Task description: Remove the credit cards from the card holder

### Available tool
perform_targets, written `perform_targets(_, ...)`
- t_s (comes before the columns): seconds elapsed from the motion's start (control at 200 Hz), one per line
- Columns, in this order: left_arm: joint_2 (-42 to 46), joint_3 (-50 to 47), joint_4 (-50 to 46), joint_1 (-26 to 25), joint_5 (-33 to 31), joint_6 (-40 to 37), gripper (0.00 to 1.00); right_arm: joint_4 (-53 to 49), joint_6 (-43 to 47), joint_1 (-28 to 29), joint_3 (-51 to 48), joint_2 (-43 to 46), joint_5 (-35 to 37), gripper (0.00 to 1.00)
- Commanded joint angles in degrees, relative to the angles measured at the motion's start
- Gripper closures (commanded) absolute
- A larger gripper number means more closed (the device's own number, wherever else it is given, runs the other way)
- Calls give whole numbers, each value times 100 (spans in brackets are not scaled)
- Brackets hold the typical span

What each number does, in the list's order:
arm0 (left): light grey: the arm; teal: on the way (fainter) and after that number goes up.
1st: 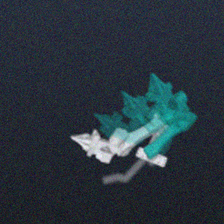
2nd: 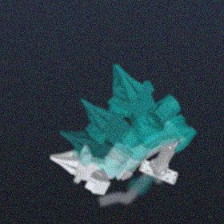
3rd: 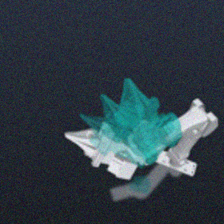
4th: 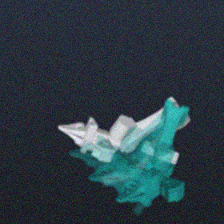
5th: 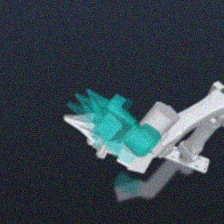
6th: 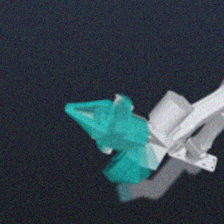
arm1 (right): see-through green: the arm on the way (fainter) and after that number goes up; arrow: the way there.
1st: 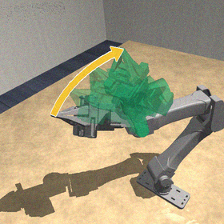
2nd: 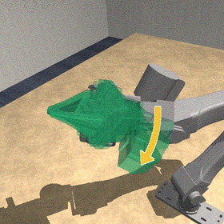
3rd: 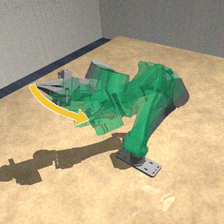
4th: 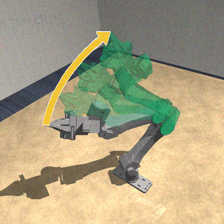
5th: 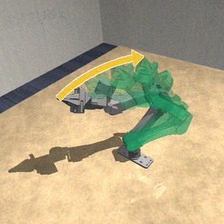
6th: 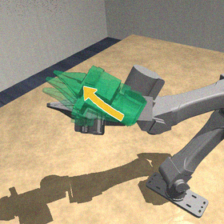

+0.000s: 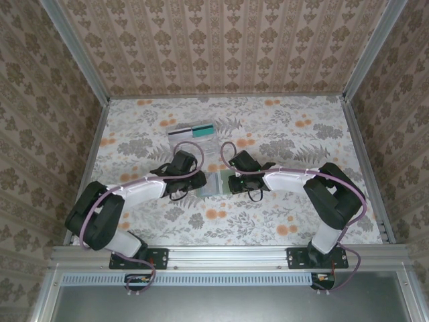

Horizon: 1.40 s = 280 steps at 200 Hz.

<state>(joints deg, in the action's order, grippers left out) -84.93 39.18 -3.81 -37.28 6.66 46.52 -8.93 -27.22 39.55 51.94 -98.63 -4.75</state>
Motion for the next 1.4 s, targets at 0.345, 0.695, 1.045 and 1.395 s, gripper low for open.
perform_targets(0.345,-85,-69,192,25,178,102,71,132,-91,35,-54,-13,-81,85)
perform_targets(0.695,-94,63,98,-42,187,24,71,130,-108,35,-8,-18,-136,85)
perform_targets(1.045,50,95,127,-125,246,-38,71,128,-118,35,-35,54,-132,85)
perform_targets(1.395,222,142,-32,-144,134,-109,68,121,-117,40,-16,68,-149,85)
